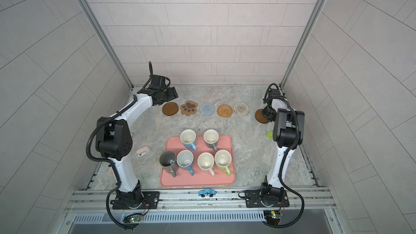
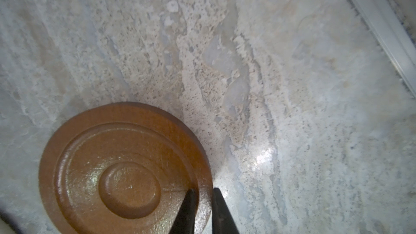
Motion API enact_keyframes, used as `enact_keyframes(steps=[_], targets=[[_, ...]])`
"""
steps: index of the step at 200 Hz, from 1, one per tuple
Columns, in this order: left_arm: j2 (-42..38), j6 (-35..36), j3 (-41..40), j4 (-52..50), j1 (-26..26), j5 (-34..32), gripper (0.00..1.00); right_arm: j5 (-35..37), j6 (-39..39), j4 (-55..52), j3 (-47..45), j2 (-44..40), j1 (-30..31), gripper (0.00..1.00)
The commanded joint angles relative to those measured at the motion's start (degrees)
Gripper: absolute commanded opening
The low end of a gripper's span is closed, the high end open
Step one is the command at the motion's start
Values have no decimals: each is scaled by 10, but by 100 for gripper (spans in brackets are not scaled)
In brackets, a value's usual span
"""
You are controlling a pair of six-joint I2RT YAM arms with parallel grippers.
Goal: Place cups on coasters
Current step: Move the coaster to the top-right of the table.
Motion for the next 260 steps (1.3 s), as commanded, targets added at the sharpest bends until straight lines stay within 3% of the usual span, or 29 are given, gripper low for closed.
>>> enact_keyframes(steps=[1, 260], targets=[[-28, -6, -6, 5, 4, -11, 86, -2, 19, 3, -12, 17, 9, 18], [-28, -5, -2, 6, 3, -12, 86, 5, 136, 30, 62, 61, 40, 18]])
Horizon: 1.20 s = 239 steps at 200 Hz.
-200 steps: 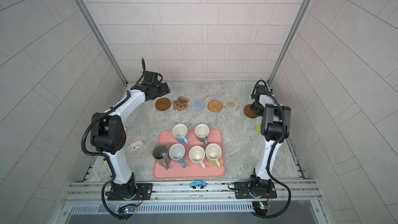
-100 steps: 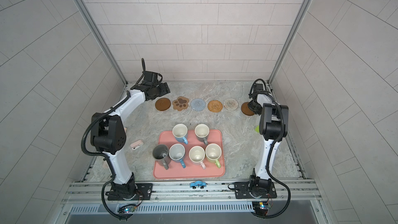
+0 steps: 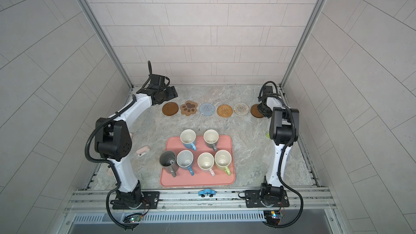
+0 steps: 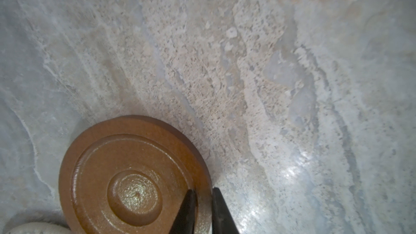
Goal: Place cups on coasters
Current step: Move the coaster to the top-right of the table.
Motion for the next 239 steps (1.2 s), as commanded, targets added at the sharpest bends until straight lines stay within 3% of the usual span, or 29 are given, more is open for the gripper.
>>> enact_keyframes(steps=[1, 71, 151, 239], targets=[[-20, -4, -2, 4, 3, -9, 86, 2, 15, -9, 12, 24, 4, 18], [-22, -3, -3, 3, 3, -12, 86, 9, -4, -25, 23, 5, 5, 18], [-20, -3, -3, 9, 3, -7, 86, -5, -53, -62, 84, -20, 13, 31], [-13, -1, -2, 14, 4, 4, 86, -67, -110, -110, 226, 73, 105, 27]])
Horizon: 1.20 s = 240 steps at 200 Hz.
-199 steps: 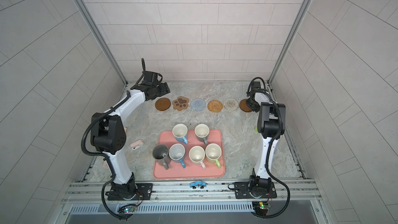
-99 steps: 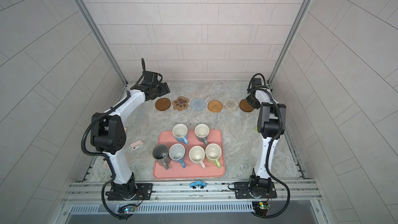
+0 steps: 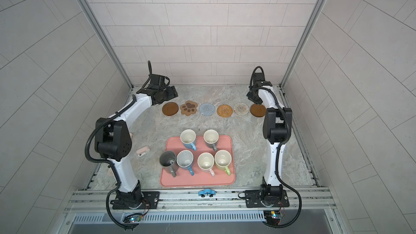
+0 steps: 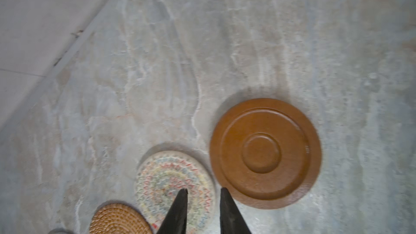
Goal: Place cups on coasters
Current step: Move the coaster to the top-right of the table.
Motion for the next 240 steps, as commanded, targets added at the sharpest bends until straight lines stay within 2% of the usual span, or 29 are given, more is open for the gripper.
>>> enact_keyframes(steps=[1, 41, 103, 161, 240], targets=[[-14, -1, -2, 9, 5, -1, 86, -14, -19, -42, 34, 41, 20, 27], [-13, -1, 0, 9, 6, 3, 86, -26, -24, -67, 91, 96, 44, 24], [-16, 1, 2, 8, 8, 4, 86, -29, -25, -89, 96, 135, 53, 22], [-14, 1, 4, 7, 9, 5, 86, -23, -44, -118, 64, 138, 53, 21], [-9, -2, 3, 6, 8, 7, 86, -16, -50, -95, -23, 90, 54, 21]])
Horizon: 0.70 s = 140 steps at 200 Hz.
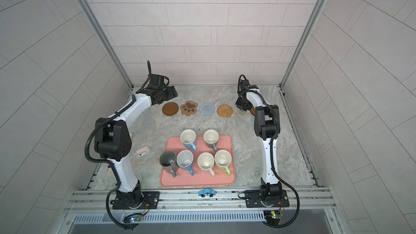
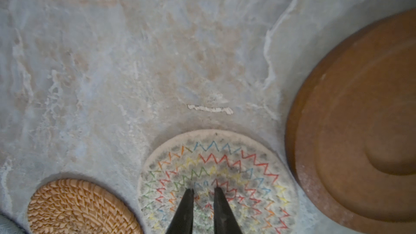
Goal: Place cups on coasters
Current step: Move the coaster to the top-right of the table.
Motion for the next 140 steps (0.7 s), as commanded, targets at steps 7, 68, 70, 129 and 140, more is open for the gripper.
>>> enact_keyframes(steps=[7, 68, 70, 129, 140], targets=[[-9, -4, 3, 5, 5, 2, 86, 10, -3, -43, -32, 8, 3, 21], [-9, -2, 4, 5, 4, 1, 86, 12, 6, -43, -12, 18, 7, 21], [-10, -2, 3, 5, 5, 1, 86, 12, 7, -43, -12, 19, 7, 21], [-10, -3, 2, 5, 5, 0, 86, 12, 16, -46, 9, 10, 6, 21], [-11, -4, 0, 6, 4, 0, 86, 11, 20, -43, 12, 6, 7, 21]])
